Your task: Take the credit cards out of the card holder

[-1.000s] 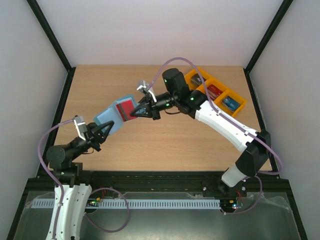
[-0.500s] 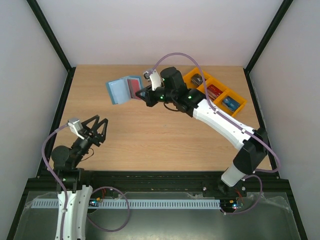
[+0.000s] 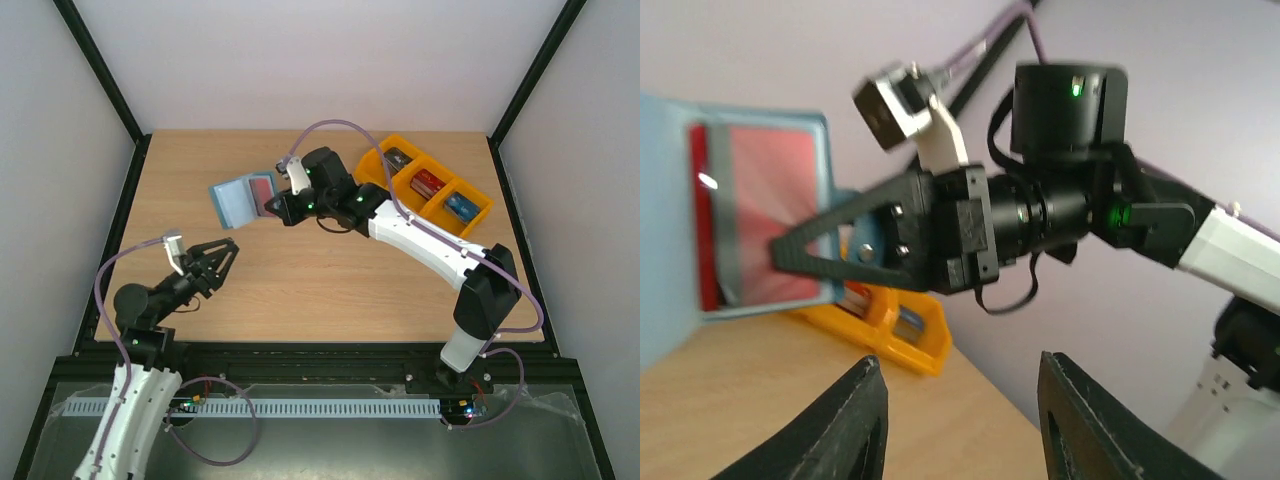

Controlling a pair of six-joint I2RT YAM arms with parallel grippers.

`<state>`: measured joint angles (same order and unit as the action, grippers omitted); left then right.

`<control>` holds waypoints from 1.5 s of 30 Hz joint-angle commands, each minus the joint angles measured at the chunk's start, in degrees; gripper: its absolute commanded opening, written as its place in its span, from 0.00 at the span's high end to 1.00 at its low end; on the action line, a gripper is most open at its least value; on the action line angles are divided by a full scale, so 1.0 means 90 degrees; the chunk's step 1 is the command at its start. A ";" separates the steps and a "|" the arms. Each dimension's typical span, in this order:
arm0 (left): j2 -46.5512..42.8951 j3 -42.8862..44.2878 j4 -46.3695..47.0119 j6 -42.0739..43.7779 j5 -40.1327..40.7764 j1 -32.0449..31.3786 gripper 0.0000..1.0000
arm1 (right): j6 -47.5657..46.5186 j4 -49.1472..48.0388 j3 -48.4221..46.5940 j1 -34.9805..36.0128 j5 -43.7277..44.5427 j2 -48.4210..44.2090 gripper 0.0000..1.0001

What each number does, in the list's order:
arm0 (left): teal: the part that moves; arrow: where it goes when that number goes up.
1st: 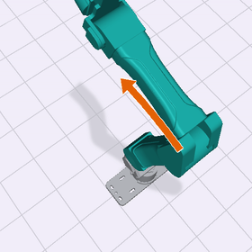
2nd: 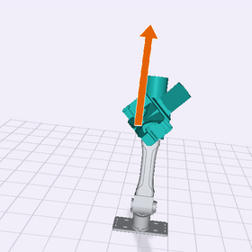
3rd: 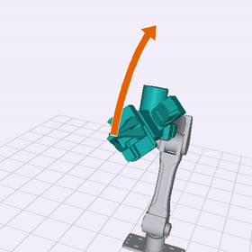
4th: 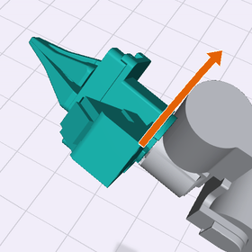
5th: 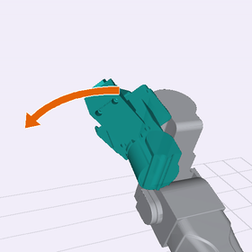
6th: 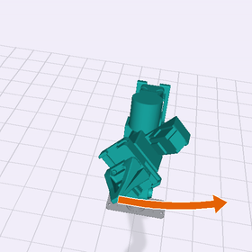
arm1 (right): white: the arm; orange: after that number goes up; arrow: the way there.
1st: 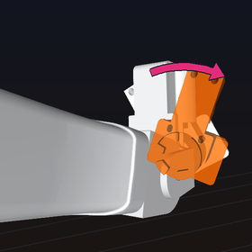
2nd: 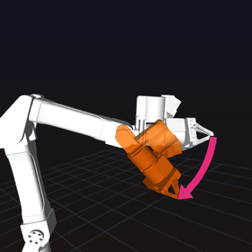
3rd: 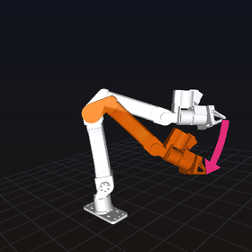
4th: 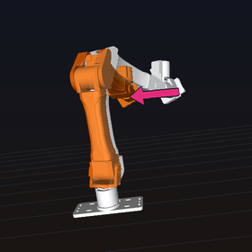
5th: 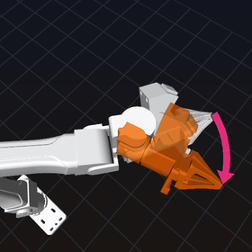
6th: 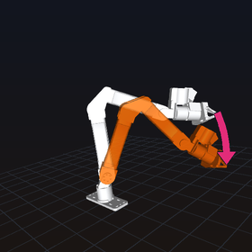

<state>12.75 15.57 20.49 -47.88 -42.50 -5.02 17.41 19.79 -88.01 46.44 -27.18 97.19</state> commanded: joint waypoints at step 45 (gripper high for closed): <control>0.1114 0.0586 0.0302 -0.0195 0.0399 -0.0657 0.55 | -0.0994 -0.1351 0.0482 0.0445 -0.4395 -0.0775 0.98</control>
<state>22.11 20.36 21.19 -45.39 -36.47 -11.38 8.93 13.50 -81.78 48.29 -56.16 91.92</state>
